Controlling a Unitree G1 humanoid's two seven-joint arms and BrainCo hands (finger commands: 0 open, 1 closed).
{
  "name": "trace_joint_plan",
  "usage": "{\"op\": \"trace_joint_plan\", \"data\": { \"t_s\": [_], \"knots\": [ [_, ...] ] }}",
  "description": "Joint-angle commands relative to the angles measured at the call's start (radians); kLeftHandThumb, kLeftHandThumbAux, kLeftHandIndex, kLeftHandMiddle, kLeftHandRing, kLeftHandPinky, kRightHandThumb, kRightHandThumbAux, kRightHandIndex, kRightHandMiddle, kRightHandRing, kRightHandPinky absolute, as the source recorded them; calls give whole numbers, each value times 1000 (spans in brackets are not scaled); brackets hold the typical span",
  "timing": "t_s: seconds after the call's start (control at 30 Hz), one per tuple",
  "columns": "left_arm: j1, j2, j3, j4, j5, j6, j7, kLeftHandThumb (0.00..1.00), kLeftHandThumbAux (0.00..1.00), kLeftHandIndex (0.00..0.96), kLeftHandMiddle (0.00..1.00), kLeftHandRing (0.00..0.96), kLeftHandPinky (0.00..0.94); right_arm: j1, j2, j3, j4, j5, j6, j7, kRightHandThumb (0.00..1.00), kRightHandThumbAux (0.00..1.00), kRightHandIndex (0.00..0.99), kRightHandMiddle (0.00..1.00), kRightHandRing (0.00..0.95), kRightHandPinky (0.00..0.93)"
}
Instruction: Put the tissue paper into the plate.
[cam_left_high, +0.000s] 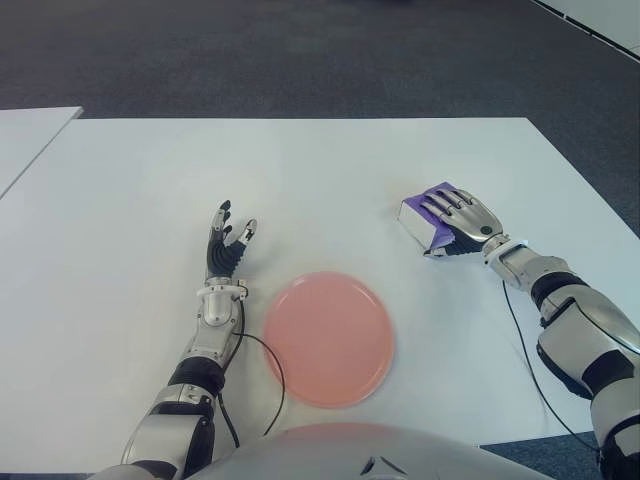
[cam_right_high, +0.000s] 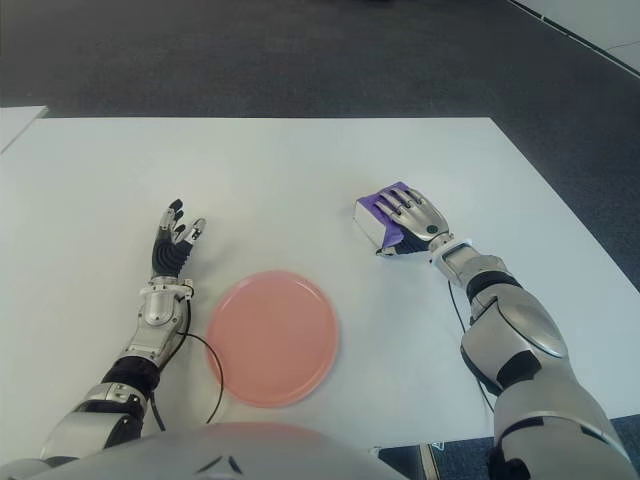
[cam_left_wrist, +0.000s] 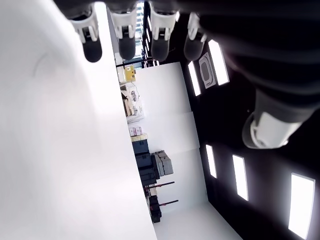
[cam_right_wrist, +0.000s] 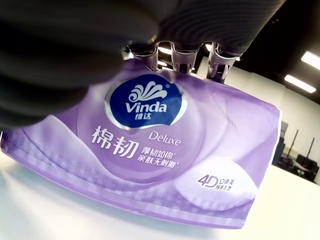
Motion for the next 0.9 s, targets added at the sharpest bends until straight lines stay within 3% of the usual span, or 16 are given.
{"op": "trace_joint_plan", "data": {
  "t_s": [0.03, 0.9],
  "knots": [
    [39, 2, 2, 35, 6, 36, 5, 12, 495, 0, 0, 0, 0, 101, 56, 68, 20, -74, 3, 46, 596, 403, 0, 0, 0, 0],
    [74, -7, 2, -5, -7, 33, -4, 17, 492, 0, 0, 0, 0, 92, 33, 113, 18, -81, 18, -17, 600, 263, 0, 0, 0, 0]
  ]
}}
